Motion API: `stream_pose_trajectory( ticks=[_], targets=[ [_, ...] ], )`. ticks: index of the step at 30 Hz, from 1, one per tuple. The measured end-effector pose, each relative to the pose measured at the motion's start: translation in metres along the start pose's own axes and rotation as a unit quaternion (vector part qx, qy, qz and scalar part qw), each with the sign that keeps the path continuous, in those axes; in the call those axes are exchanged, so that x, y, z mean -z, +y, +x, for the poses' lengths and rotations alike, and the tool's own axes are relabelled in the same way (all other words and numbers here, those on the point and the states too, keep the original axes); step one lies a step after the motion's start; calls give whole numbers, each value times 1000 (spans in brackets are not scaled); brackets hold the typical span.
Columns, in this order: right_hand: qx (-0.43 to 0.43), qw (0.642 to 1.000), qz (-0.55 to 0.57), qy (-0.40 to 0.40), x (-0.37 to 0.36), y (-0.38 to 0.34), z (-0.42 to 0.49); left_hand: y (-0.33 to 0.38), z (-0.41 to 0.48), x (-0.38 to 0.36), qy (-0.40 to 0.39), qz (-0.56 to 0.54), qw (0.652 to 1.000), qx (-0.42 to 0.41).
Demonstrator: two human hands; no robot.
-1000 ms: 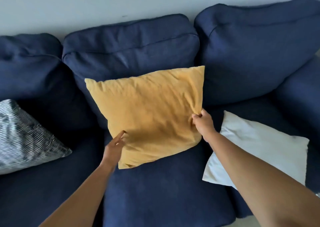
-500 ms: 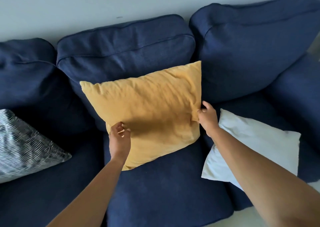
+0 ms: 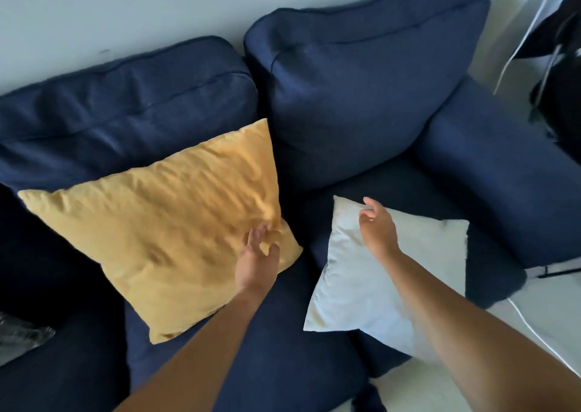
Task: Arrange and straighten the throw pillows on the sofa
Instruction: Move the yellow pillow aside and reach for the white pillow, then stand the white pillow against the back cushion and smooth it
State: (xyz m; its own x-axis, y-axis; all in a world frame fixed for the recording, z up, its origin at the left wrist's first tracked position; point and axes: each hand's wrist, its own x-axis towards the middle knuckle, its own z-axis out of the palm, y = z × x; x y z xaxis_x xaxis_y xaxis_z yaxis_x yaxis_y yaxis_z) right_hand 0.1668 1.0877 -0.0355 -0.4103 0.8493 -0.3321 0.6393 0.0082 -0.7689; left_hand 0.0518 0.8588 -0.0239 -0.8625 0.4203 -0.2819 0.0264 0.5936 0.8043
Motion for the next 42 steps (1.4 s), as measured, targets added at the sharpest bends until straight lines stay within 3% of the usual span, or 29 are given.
stream_pose_trajectory(
  ticks=[6,9,12,16,19,24,28,32,37,40,42],
  targets=[
    [-31,998,-37,37,105,72,50,34,22,-131,-139,-6,989,50],
    [-69,989,-105,80,151,111,73,46,29,-190,-169,-17,982,78],
    [-151,977,-122,87,180,147,94,53,39,-234,-168,14,978,122],
    [-223,975,-12,-20,184,182,105,44,51,-256,-118,44,968,216],
    [-222,970,50,-80,169,192,106,33,49,-255,-97,-12,963,251],
    [-210,973,65,-71,149,179,111,40,42,-248,-79,-106,959,249],
    [-142,987,64,-41,144,145,121,70,40,-228,-4,-145,971,189],
    [-70,988,139,-10,140,90,141,122,46,-182,68,-177,978,82],
    [-64,971,231,25,119,43,163,195,84,-134,112,-14,988,-103],
    [-69,985,141,70,110,28,164,224,112,-130,65,132,972,-185],
    [-23,993,87,78,105,17,167,228,128,-138,23,246,949,-194]
  ],
)
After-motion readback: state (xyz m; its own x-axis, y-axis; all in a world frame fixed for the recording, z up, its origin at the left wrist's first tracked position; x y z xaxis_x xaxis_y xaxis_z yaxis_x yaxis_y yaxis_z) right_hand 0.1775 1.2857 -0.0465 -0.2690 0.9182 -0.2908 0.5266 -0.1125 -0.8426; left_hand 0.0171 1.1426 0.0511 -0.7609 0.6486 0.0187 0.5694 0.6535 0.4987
